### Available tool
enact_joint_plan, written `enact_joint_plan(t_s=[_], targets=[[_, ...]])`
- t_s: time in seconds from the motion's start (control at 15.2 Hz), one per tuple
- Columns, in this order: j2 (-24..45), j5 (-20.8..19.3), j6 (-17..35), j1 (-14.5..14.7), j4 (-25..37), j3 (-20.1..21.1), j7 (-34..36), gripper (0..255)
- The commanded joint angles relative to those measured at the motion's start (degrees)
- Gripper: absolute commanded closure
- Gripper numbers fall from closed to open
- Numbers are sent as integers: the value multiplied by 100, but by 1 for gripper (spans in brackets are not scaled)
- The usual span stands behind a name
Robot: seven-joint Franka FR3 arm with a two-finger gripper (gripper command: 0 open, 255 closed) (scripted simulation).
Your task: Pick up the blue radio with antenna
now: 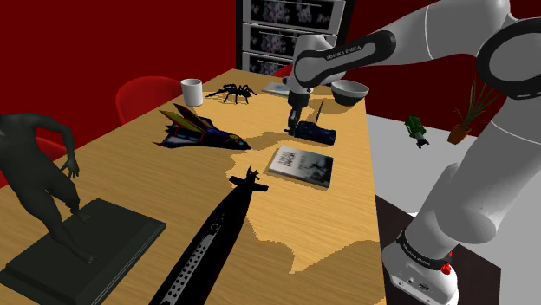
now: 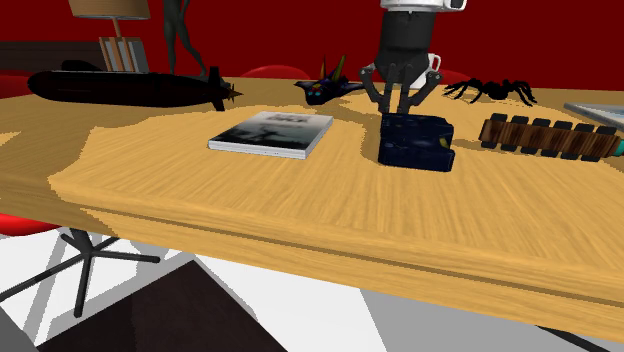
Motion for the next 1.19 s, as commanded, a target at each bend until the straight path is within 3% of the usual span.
enact_joint_plan(t_s=[0.0,0.2,1.12], targets=[[1,1,0,1,-1,1,0,255],[5,1,8,-4,-5,-4,-10,255],[-260,-56,-1042,-2,784,1,60,255]])
